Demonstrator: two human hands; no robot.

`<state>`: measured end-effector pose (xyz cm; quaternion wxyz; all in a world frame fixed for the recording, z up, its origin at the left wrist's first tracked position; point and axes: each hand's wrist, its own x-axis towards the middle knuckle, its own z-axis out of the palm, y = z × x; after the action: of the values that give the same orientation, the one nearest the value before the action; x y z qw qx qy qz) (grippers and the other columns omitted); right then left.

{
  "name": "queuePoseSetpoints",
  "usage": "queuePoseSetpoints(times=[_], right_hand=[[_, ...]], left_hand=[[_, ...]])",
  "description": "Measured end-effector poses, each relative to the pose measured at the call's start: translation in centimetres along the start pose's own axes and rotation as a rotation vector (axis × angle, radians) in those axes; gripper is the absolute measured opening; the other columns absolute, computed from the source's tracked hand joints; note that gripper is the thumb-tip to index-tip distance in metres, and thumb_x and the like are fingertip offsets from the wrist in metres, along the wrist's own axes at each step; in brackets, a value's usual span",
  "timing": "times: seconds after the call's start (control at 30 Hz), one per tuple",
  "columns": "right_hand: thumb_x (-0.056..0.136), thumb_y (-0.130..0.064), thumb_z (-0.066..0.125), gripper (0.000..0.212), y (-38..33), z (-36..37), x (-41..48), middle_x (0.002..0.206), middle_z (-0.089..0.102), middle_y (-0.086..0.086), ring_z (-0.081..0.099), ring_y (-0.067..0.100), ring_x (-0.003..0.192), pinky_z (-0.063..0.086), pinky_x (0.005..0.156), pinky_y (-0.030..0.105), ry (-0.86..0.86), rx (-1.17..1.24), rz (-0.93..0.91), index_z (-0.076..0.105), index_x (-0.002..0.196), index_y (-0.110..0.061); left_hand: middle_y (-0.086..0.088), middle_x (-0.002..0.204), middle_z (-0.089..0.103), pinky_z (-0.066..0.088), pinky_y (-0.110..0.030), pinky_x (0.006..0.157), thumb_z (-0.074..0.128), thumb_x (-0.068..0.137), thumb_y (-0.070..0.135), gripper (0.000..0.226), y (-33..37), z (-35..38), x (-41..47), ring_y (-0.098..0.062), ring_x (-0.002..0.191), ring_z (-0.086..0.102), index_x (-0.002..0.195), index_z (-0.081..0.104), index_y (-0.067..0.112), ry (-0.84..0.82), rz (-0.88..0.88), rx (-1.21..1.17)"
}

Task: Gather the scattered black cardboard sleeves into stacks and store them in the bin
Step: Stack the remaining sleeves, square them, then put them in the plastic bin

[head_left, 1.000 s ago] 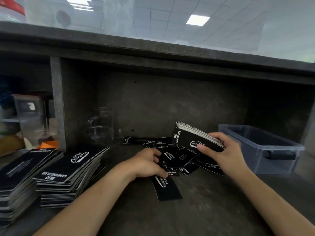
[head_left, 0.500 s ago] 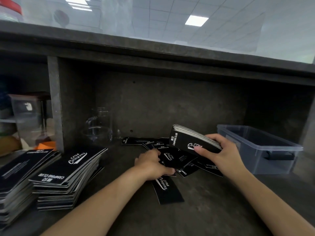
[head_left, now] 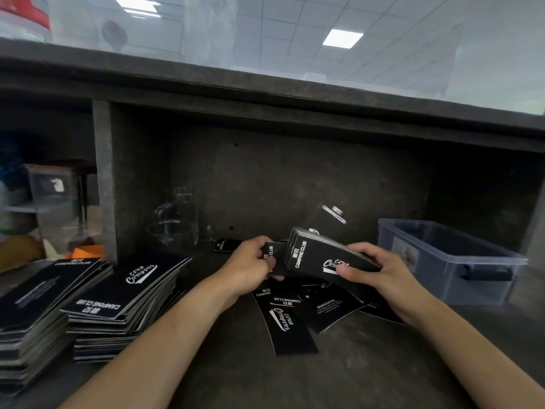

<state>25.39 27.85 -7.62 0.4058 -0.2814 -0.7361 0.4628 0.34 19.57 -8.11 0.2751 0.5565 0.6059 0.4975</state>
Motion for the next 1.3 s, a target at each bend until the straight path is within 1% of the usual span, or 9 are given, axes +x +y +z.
queuePoseSetpoints(times=[0.13, 0.33, 0.47, 0.6, 0.7, 0.9, 1.07, 1.2, 1.3], right_hand=[[0.073, -0.013, 0.088, 0.035, 0.3, 0.2, -0.1, 0.106, 0.078, 0.007, 0.075, 0.026, 0.101, 0.057, 0.088, 0.037, -0.082, -0.084, 0.012, 0.073, 0.104, -0.013], [0.074, -0.017, 0.089, 0.037, 0.2, 0.5, -0.3, 0.108, 0.078, 0.0, 0.075, 0.017, 0.102, 0.057, 0.095, 0.038, -0.118, -0.198, 0.056, 0.07, 0.106, -0.015], [0.068, -0.019, 0.093, 0.062, 0.0, 0.9, -0.3, 0.108, 0.078, -0.006, 0.075, 0.011, 0.099, 0.056, 0.096, 0.034, -0.079, -0.266, 0.073, 0.053, 0.114, -0.015], [0.071, -0.018, 0.091, 0.074, -0.2, 1.3, -0.6, 0.111, 0.076, -0.013, 0.072, 0.004, 0.104, 0.055, 0.09, 0.018, -0.103, -0.271, 0.062, 0.047, 0.13, -0.026], [0.083, -0.034, 0.073, 0.054, -0.6, 1.9, -1.0, 0.117, 0.076, -0.004, 0.071, 0.008, 0.11, 0.055, 0.094, 0.022, -0.092, -0.131, 0.017, 0.053, 0.132, -0.025], [0.103, -0.031, 0.054, 0.03, -0.6, 1.9, -0.6, 0.101, 0.079, 0.008, 0.075, 0.025, 0.101, 0.055, 0.093, 0.037, 0.065, -0.043, 0.0, 0.076, 0.104, -0.01], [0.101, -0.028, 0.059, 0.02, -0.8, 0.6, -0.1, 0.063, 0.069, 0.0, 0.059, 0.006, 0.054, 0.046, 0.053, 0.016, 0.391, -0.02, -0.237, 0.073, 0.088, -0.022], [0.103, -0.015, 0.057, 0.019, -0.2, -1.9, 0.7, 0.056, 0.064, -0.003, 0.054, 0.008, 0.042, 0.043, 0.044, 0.023, 0.768, 0.157, -0.186, 0.061, 0.122, -0.019], [0.103, -0.013, 0.055, 0.022, 0.2, -2.1, 0.9, 0.077, 0.072, 0.006, 0.065, 0.007, 0.051, 0.049, 0.047, 0.022, 0.655, 0.165, 0.059, 0.064, 0.122, -0.007]], left_hand=[[-0.007, 0.091, 0.069, 0.055, -0.033, 0.08, 0.045, 0.101, -0.007, 0.027, 0.2, 0.4, -0.1, -0.017, 0.084, 0.065, 0.104, 0.061, 0.014, -0.037, 0.027, 0.01], [-0.016, 0.115, 0.073, 0.056, -0.034, 0.077, 0.044, 0.09, -0.005, 0.039, 1.0, 0.3, -0.5, -0.027, 0.104, 0.068, 0.113, 0.068, 0.015, -0.092, -0.051, -0.106], [-0.016, 0.114, 0.072, 0.057, -0.042, 0.086, 0.048, 0.09, -0.007, 0.036, 0.9, 0.1, -0.4, -0.03, 0.106, 0.068, 0.107, 0.069, 0.017, -0.086, -0.06, -0.087], [-0.001, 0.092, 0.075, 0.051, -0.035, 0.084, 0.053, 0.102, 0.028, 0.019, 0.8, 0.6, -0.3, -0.02, 0.094, 0.069, 0.098, 0.071, 0.022, -0.075, -0.034, -0.129], [0.005, 0.084, 0.073, 0.048, -0.032, 0.082, 0.054, 0.102, 0.048, 0.034, -0.3, 1.8, -0.3, -0.015, 0.086, 0.068, 0.084, 0.07, 0.025, -0.024, 0.062, 0.031], [0.006, 0.084, 0.067, 0.04, -0.015, 0.072, 0.045, 0.107, 0.034, 0.031, -0.6, 3.4, -0.9, -0.005, 0.08, 0.059, 0.088, 0.065, 0.02, 0.046, 0.29, 0.284], [0.001, 0.069, 0.065, 0.044, -0.024, 0.068, 0.041, 0.108, 0.04, 0.047, -0.7, 3.5, -0.8, -0.011, 0.069, 0.061, 0.073, 0.059, 0.014, 0.075, 0.286, 0.319], [0.008, 0.061, 0.05, 0.033, -0.024, 0.061, 0.039, 0.107, 0.045, 0.05, -0.4, 3.6, -1.2, -0.004, 0.059, 0.047, 0.065, 0.047, 0.019, 0.098, 0.306, 0.382], [0.005, 0.068, 0.052, 0.033, -0.027, 0.064, 0.038, 0.107, 0.044, 0.05, -0.5, 3.6, -1.1, -0.009, 0.064, 0.049, 0.069, 0.049, 0.014, 0.1, 0.317, 0.386]])
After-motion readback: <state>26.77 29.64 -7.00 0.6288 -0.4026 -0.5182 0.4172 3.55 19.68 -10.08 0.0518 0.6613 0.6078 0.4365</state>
